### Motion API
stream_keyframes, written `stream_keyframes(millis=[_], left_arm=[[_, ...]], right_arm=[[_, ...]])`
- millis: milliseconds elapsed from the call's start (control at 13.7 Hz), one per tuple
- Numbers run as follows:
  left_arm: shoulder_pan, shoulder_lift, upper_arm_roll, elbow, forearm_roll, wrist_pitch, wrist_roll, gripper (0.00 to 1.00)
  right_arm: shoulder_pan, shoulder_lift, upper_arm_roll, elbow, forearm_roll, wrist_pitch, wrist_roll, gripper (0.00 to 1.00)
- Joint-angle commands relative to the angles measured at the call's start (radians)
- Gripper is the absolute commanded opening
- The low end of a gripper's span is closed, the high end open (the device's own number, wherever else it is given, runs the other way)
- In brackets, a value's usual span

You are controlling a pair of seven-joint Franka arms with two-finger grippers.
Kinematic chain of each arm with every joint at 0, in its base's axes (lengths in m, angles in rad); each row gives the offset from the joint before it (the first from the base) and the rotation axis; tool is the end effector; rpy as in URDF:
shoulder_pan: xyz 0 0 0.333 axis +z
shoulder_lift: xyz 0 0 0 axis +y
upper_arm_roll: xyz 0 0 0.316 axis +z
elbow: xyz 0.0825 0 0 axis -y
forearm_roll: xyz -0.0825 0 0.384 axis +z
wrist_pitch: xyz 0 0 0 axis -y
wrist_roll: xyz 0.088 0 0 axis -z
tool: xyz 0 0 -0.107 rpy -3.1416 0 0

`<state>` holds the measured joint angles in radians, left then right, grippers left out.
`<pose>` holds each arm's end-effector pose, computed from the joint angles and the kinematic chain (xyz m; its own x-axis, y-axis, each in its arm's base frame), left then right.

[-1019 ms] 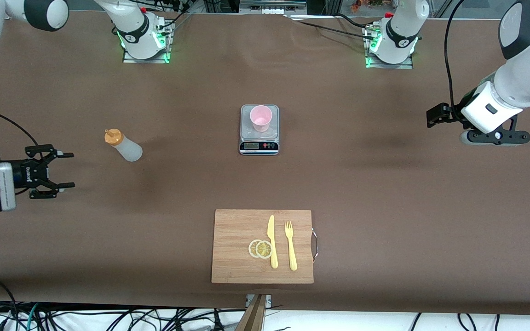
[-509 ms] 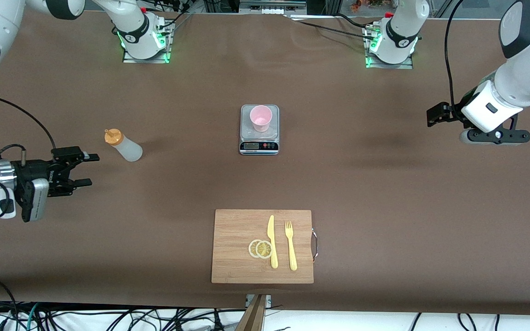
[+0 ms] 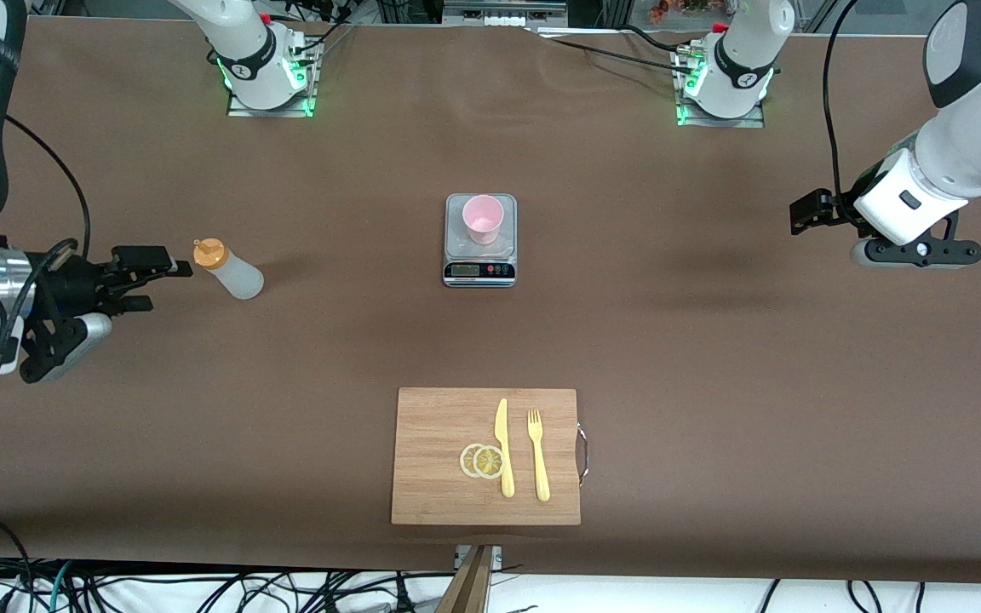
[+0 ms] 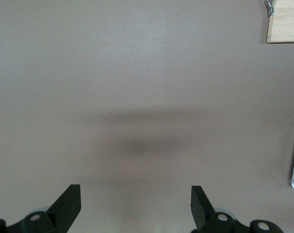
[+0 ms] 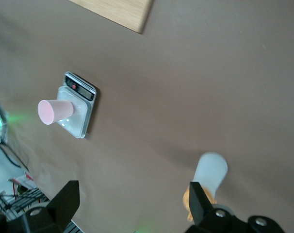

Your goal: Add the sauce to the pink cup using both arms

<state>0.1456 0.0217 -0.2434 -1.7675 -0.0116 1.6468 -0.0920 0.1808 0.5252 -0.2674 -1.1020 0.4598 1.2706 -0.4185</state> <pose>0.5512 -0.0542 0.5264 0.9898 -0.0046 -0.1422 -0.0042 -1.0000 0.0035 0.6642 0.0465 0.5092 0.8927 0.4211 -0.1606 0.3234 -0.8467 -0.4225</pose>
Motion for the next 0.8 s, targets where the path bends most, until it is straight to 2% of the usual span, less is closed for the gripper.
stream_keyframes(millis=[0,218,364,509,728], left_arm=[[0.000,-0.003,-0.002,0.019,0.028,-0.024,-0.003,1.00],[0.002,-0.003,-0.002,0.016,0.028,-0.024,-0.003,1.00],[0.002,-0.003,-0.002,0.019,0.028,-0.030,-0.002,1.00],[0.002,-0.003,-0.002,0.019,0.028,-0.030,-0.002,1.00],[0.002,-0.003,0.003,0.017,0.027,-0.030,0.001,1.00]], right_arm=[[-0.003,-0.131,0.097,-0.133,-0.131,0.029,0.172,1.00],[-0.007,-0.218,0.137,-0.247,-0.168,0.053,0.351,1.00],[-0.023,-0.257,0.178,-0.288,-0.261,0.059,0.350,1.00],[-0.030,-0.277,0.183,-0.318,-0.321,0.059,0.345,1.00],[-0.058,-0.300,0.183,-0.366,-0.340,0.119,0.345,1.00]])
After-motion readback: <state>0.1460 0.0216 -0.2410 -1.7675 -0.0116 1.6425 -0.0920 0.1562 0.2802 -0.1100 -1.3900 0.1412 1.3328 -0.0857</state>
